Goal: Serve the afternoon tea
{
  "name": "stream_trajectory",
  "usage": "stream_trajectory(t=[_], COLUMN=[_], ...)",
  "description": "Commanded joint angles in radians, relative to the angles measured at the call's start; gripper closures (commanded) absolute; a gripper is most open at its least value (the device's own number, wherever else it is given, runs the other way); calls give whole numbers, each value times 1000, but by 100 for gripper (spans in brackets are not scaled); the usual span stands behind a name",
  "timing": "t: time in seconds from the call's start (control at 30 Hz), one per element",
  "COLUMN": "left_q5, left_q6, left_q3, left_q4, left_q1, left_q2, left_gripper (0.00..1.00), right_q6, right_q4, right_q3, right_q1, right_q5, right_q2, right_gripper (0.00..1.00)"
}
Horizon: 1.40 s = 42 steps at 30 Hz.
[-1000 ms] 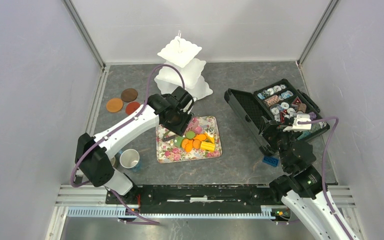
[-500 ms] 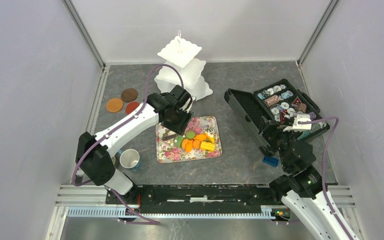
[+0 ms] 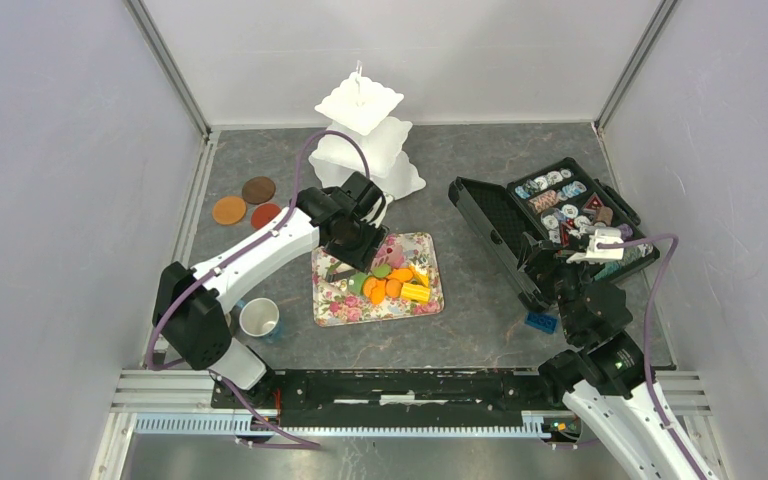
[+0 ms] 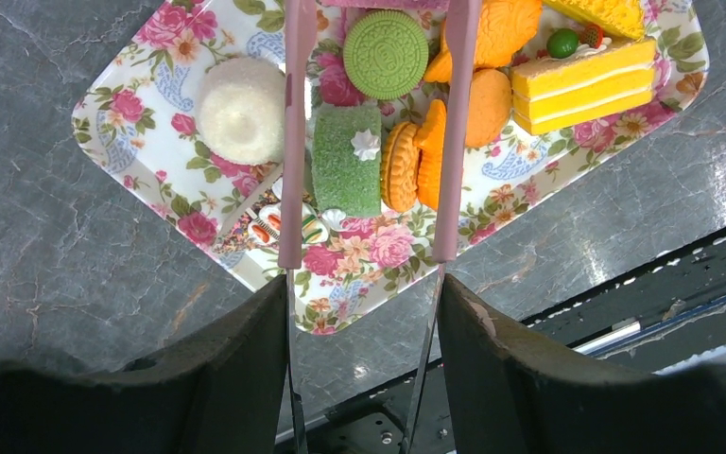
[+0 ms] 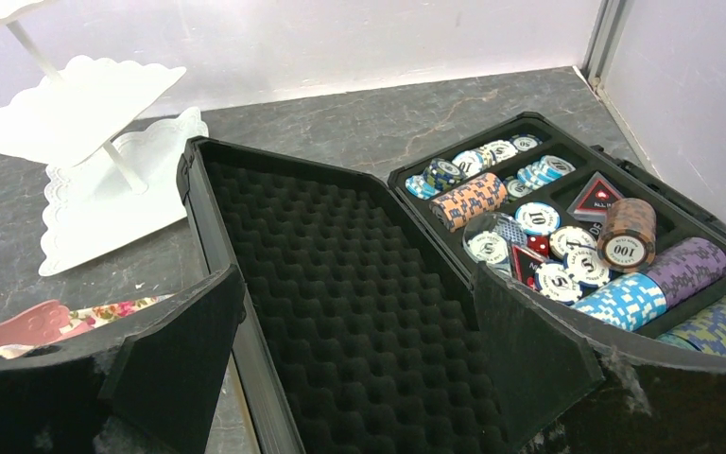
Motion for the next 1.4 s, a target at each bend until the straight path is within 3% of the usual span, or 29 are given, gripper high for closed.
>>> stream_trajectory(t=[0.0,1.37], left_q5=[43,-18], left_q6=[65,81], left_q3=[-1,10], left_q4=[33,25], left_q1=[6,6], left_q2=[-3,56], left_gripper=[38,35], right_q6=[10,15], right_q4=[24,32], right_q3=[25,17], right_q1=[6,5], right_q5=[-1,-7], right_q2=[-10,2], right_gripper=[2,2])
